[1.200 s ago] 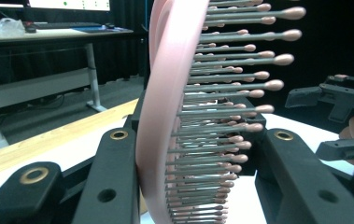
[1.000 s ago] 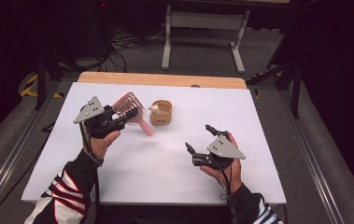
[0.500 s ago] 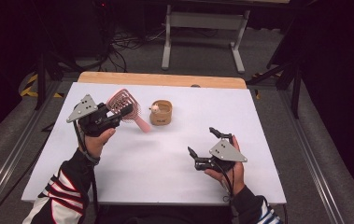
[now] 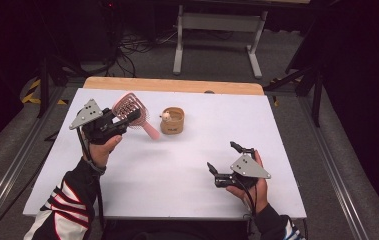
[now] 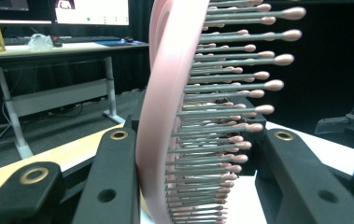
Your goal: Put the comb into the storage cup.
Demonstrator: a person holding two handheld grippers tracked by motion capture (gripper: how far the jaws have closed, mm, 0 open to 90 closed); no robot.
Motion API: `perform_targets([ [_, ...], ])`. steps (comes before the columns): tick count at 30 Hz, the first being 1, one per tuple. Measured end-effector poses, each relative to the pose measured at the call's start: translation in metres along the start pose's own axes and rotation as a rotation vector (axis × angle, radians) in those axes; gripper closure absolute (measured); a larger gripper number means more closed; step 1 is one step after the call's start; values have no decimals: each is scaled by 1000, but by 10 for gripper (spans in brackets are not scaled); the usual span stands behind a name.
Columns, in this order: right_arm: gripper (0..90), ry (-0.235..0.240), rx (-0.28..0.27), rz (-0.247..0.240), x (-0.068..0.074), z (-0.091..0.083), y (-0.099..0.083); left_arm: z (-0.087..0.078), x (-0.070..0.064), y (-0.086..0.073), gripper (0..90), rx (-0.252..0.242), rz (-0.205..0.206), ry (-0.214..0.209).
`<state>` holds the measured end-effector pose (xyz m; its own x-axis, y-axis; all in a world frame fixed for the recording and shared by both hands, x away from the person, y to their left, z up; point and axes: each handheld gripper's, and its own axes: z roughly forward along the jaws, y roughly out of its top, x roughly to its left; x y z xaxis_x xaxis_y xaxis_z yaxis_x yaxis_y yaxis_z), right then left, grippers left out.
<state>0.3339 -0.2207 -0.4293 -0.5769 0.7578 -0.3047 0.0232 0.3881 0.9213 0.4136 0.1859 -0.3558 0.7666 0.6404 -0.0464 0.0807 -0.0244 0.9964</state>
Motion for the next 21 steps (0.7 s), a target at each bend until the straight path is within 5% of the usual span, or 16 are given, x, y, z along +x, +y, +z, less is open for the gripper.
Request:
perform_targets([
  [21, 48, -41, 53, 5, -7, -11, -18, 1, 8, 26, 631, -35, 31, 31],
])
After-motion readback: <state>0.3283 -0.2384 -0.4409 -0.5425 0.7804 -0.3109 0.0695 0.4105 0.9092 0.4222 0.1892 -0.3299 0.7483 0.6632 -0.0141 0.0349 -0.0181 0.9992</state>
